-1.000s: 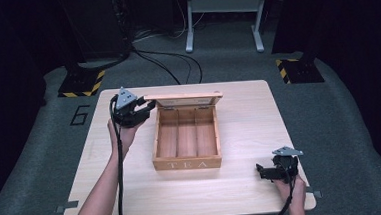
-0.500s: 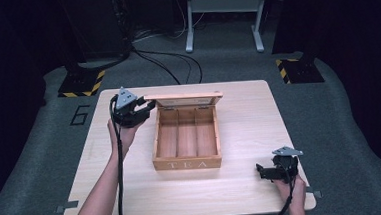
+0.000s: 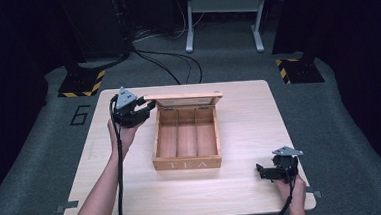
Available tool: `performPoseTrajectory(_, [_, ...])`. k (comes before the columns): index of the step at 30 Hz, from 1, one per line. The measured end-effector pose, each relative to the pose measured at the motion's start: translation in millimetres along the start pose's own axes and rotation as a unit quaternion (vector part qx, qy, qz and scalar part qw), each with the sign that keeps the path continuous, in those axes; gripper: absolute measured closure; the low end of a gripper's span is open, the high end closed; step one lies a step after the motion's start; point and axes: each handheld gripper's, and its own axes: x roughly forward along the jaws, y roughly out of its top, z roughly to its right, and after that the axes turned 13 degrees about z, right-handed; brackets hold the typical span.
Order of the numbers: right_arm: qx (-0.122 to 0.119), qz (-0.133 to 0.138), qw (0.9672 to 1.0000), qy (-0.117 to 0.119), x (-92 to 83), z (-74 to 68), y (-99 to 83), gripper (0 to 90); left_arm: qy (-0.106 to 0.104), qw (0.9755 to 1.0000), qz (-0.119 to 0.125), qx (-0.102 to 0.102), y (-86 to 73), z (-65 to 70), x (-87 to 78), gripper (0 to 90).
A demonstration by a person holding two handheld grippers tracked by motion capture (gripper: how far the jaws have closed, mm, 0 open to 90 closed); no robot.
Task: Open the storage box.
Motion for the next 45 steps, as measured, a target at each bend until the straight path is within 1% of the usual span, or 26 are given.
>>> performPoseTrajectory(20, [0.0,0.0,1.0,0.0,0.0,0.0,0.0,1.1,0.0,1.0,0.0,0.0,-0.1,0.1,-0.1,60.8])
performPoseTrajectory(21, [-0.008,0.002,1.0,0.002,0.4,1.2,0.1,1.1,0.0,1.0,-0.001,0.0,-0.1,0.1,-0.3,60.8])
performPoseTrajectory(22, [0.0,0.0,1.0,0.0,0.0,0.0,0.0,1.1,-0.001,1.0,-0.001,0.0,-0.1,0.1,-0.3,60.8])
performPoseTrajectory(24, [-0.003,0.001,1.0,0.001,0.2,0.5,0.0,1.1,-0.001,1.0,-0.002,0.001,-0.1,0.2,-0.5,60.8])
performPoseTrajectory(25, [0.0,0.0,1.0,0.0,0.0,0.0,0.0,1.1,-0.001,1.0,-0.002,0.001,-0.1,0.1,-0.4,60.8])
performPoseTrajectory(30, [0.0,0.0,1.0,0.0,0.0,-0.1,0.0,1.1,-0.001,1.0,-0.002,0.001,0.0,0.1,-0.4,60.8])
performPoseTrajectory(32, [-0.003,0.001,1.0,0.001,0.1,0.5,0.0,1.1,-0.001,1.0,-0.002,0.001,-0.1,0.1,-0.5,60.8])
performPoseTrajectory(33, [0.0,0.0,1.0,0.0,0.0,-0.1,0.0,1.1,-0.001,1.0,-0.002,0.001,-0.1,0.1,-0.6,60.8])
performPoseTrajectory(35, [-0.003,0.001,1.0,0.0,0.1,0.4,0.0,1.1,-0.001,1.0,-0.002,0.002,-0.1,0.1,-0.6,60.7])
performPoseTrajectory(38, [0.0,0.0,1.0,0.0,0.0,0.0,0.0,1.1,-0.002,1.0,-0.003,0.001,-0.2,0.5,-0.9,60.8])
performPoseTrajectory(41, [-0.003,0.001,1.0,0.0,0.1,0.4,0.0,1.1,-0.003,1.0,-0.004,0.0,-0.2,0.5,-1.0,60.8])
performPoseTrajectory(43, [-0.009,0.003,1.0,0.002,0.5,1.2,0.0,1.1,-0.003,1.0,-0.005,0.002,0.1,0.5,-0.9,60.8])
performPoseTrajectory(45, [-0.005,0.002,1.0,0.001,0.2,0.6,0.0,1.1,-0.003,1.0,-0.006,0.003,0.2,0.7,-1.2,60.8])
